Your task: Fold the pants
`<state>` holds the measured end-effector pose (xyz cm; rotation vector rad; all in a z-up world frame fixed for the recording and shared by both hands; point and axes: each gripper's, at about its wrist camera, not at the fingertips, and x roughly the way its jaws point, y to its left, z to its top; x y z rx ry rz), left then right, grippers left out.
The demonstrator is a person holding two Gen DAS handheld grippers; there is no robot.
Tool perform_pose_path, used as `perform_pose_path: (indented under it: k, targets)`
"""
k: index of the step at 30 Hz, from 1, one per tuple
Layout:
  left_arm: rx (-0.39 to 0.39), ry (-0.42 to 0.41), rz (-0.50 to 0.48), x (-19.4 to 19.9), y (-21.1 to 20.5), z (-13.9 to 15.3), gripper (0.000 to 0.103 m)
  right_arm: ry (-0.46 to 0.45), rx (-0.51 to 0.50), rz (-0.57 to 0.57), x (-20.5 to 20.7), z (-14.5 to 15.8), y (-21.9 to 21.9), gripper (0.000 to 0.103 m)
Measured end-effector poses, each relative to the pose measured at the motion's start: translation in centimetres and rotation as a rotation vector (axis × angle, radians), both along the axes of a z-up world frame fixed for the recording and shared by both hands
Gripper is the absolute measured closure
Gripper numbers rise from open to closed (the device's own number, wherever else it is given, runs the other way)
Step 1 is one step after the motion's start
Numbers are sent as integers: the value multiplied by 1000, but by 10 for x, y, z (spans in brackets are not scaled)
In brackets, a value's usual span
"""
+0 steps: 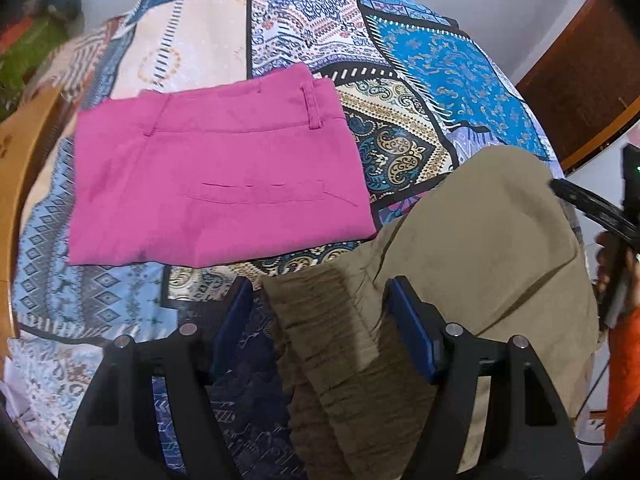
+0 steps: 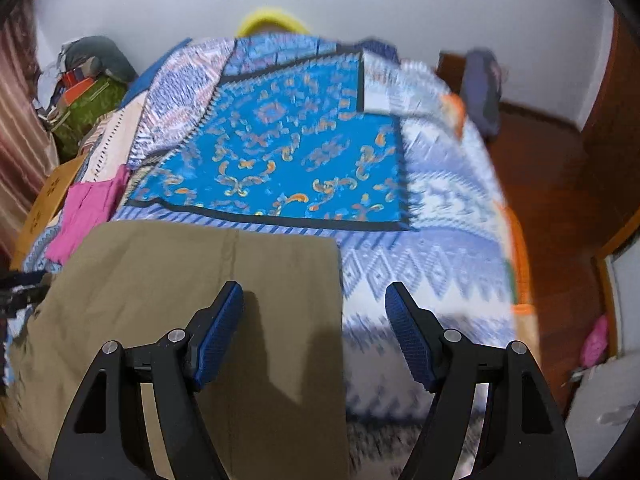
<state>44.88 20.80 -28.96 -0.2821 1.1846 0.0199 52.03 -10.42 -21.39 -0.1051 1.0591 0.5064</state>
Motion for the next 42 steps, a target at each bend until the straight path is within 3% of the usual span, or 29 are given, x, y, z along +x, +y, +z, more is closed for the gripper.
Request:
perform_pose_path:
  k: [3, 5, 7, 9, 11, 12, 18, 22, 29, 35, 42]
  targets:
    - [48, -4, -37, 4, -10, 0, 33, 1, -6, 40, 3, -5, 9, 32]
    - [81, -10, -53, 5, -15, 1, 33, -23, -18, 75, -1, -5, 15, 39]
    - [105, -14, -71, 6, -20, 2, 34, -21, 6, 101, -4, -5, 18, 60]
    - [142, -27, -90, 6, -26, 2, 36, -31, -8, 91, -5, -6, 21, 69]
    - [179, -34, -97, 5, -29, 4, 41, -57, -41, 79, -7, -5, 22, 89]
    - [214, -44, -108, 4, -33, 5, 41, -62, -47, 75, -9, -5, 21, 91]
    - [383, -91, -123, 1, -47, 16, 46, -195, -152, 62, -23, 10, 27, 92]
    - [442, -121, -117, 0, -49, 31, 48, -252, -138, 35, -24, 34, 21, 92]
    - [410, -196, -74, -7, -45, 82, 50, -325, -117, 7, -38, 81, 11, 93]
    - [422, -293, -73, -37, -59, 126, 50, -358, -38, -24, -68, 119, -9, 93]
    - [410, -345, -68, -78, -71, 157, 50, -380, 63, -43, -118, 156, -37, 93]
